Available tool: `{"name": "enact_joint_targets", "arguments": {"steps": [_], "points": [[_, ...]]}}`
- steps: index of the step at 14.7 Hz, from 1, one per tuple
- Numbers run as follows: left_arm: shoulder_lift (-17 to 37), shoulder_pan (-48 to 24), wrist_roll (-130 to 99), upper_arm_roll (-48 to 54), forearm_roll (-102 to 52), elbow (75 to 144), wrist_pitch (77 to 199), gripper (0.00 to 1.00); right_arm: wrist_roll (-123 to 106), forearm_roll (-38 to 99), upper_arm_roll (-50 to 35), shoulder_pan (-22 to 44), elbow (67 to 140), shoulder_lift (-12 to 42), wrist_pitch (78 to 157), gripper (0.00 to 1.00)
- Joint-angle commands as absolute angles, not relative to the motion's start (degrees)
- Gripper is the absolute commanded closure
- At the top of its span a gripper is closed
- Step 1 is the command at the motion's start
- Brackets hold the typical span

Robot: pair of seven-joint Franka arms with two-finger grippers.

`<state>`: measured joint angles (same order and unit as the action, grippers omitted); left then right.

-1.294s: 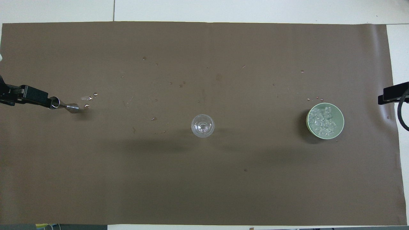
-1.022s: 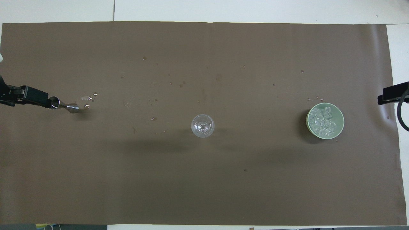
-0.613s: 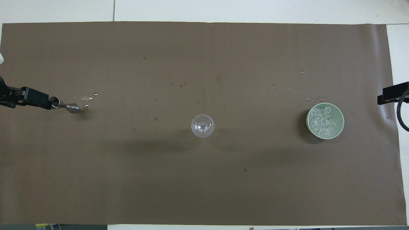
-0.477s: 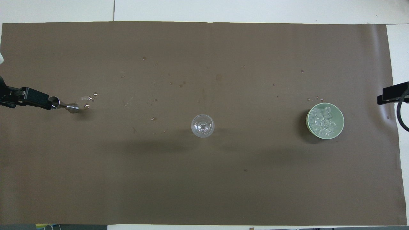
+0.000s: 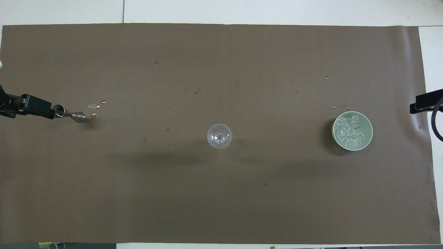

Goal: Pour wine and add ice with both arms

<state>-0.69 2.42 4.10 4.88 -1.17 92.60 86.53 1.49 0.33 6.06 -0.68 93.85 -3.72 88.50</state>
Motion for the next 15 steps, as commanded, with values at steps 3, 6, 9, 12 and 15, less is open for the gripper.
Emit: {"name": "enact_joint_targets", "arguments": {"steps": [3,6,9,12,15], "points": [[-1.1,3.5,-3.7,4.3,-5.1,91.7,82.8,0.0,1.7,0.4,6.0,-1.1,95.0,-4.8,88.2,0.0],[2.5,4.9,-16.8,3.3,-9.0,87.5,80.8,0.0,1.7,0.4,6.0,-1.1,95.0,-4.8,88.2,0.0],[6.1,6.6,-30.9,1.9,-13.9,86.5,81.1,0.0,1.7,0.4,6.0,-1.1,95.0,-4.8,88.2,0.0],[12.3,6.5,-40.8,-2.6,-17.6,83.0,81.3,0.0,1.8,0.4,6.0,-1.1,94.9,-4.8,88.2,0.0],[17.2,7.2,-47.7,-7.2,-22.4,82.4,83.7,0.0,1.7,0.4,6.0,-1.1,95.0,-4.8,88.2,0.0]]}}
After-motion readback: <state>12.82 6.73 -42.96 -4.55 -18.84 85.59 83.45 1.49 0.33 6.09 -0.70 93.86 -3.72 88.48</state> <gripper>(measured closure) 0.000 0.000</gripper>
